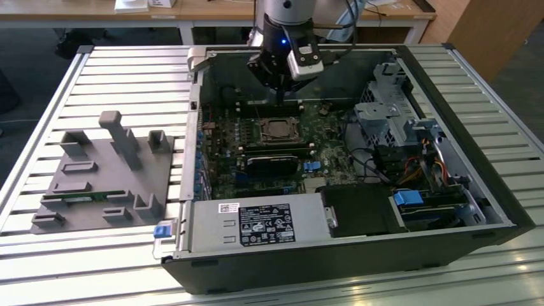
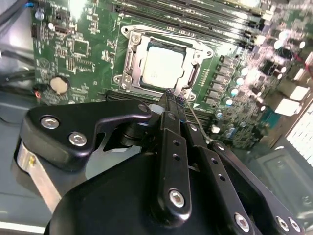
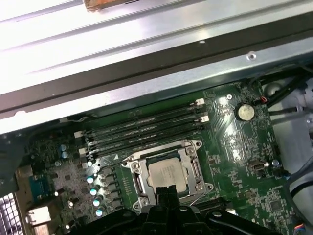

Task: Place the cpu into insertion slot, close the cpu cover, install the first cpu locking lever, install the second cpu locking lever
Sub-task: 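Install the first cpu locking lever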

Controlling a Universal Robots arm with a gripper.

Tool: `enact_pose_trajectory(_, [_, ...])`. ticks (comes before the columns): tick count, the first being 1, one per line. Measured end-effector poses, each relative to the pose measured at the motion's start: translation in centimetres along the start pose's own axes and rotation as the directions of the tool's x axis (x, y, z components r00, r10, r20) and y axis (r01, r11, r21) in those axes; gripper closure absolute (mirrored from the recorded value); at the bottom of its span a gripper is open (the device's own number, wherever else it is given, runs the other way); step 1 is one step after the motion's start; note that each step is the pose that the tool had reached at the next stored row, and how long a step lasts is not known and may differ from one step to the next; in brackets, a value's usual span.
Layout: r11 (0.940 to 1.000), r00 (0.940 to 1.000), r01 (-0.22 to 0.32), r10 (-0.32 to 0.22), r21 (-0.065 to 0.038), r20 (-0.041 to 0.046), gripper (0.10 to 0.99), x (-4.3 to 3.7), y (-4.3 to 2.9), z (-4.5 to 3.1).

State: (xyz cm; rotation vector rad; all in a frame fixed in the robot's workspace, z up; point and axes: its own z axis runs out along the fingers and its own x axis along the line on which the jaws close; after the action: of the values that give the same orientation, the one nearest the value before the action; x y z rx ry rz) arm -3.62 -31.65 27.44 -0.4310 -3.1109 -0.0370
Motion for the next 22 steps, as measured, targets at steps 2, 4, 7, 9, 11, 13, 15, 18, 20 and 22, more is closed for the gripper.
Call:
enact_pose_trajectory(2, [0.9993,0.9993,0.036,-0.036,0.000,-0.0009,0.980,0.00,0.00,0.01])
enact_pose_trajectory(4, [0.9976,0.9976,0.070,-0.070,0.000,-0.0016,0.980,0.00,0.00,0.01])
enact_pose_trajectory(7, [0.9928,0.9928,0.120,-0.120,0.000,-0.0029,0.980,0.00,0.00,0.02])
enact_pose_trajectory(9, [0.9889,0.9889,0.149,-0.149,0.000,-0.0035,0.980,0.00,0.00,0.03])
enact_pose_trajectory(11, [0.9844,0.9844,0.176,-0.176,0.000,-0.0041,0.980,0.00,0.00,0.03])
enact_pose_trajectory(13, [0.9788,0.9788,0.205,-0.205,0.000,-0.0048,0.980,0.00,0.00,0.04])
enact_pose_trajectory(15, [0.9726,0.9726,0.232,-0.232,0.000,-0.0055,0.980,0.00,0.00,0.04])
enact_pose_trajectory(18, [0.9677,0.9677,0.252,-0.252,0.000,-0.0059,0.980,0.04,-0.01,0.05])
enact_pose_trajectory(20, [0.9635,0.9635,0.268,-0.268,0.000,-0.0061,0.980,0.08,-0.02,0.07])
enact_pose_trajectory(22, [0.9558,0.9557,0.294,-0.294,0.000,-0.0067,0.980,0.08,-0.02,0.10])
